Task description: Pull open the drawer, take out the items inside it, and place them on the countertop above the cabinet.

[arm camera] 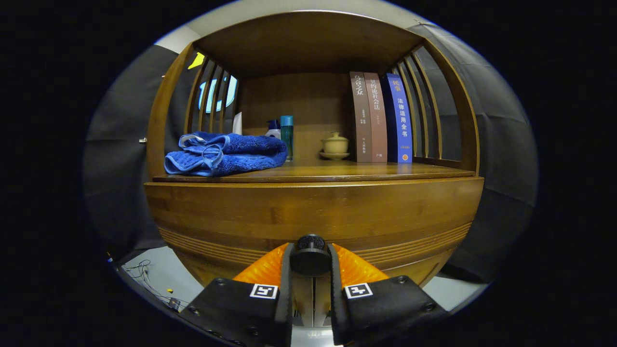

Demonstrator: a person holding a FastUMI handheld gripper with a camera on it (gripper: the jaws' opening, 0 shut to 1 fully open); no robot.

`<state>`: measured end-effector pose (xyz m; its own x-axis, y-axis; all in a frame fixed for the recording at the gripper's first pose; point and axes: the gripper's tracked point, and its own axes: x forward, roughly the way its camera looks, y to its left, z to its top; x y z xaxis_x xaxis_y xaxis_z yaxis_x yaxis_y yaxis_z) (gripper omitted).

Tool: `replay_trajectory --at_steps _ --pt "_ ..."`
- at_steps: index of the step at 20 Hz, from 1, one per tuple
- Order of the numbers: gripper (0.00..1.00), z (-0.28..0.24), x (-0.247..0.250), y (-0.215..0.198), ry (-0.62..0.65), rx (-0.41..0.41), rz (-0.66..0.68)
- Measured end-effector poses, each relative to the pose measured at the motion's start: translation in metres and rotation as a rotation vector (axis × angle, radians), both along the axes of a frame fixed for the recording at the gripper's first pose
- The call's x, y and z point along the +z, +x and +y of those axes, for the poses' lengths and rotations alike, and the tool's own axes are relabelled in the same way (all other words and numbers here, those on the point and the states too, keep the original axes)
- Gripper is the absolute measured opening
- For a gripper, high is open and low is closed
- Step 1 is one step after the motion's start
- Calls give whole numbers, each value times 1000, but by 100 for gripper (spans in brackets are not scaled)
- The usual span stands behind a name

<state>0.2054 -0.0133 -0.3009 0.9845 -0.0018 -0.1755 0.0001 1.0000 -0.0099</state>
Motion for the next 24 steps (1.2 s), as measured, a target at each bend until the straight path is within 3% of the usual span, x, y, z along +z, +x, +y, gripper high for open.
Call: replay_trajectory --at_steps 13,24 --pt "36 -7 6 -107 26 12 28" --pt "36 -9 -2 -157 47 17 51"
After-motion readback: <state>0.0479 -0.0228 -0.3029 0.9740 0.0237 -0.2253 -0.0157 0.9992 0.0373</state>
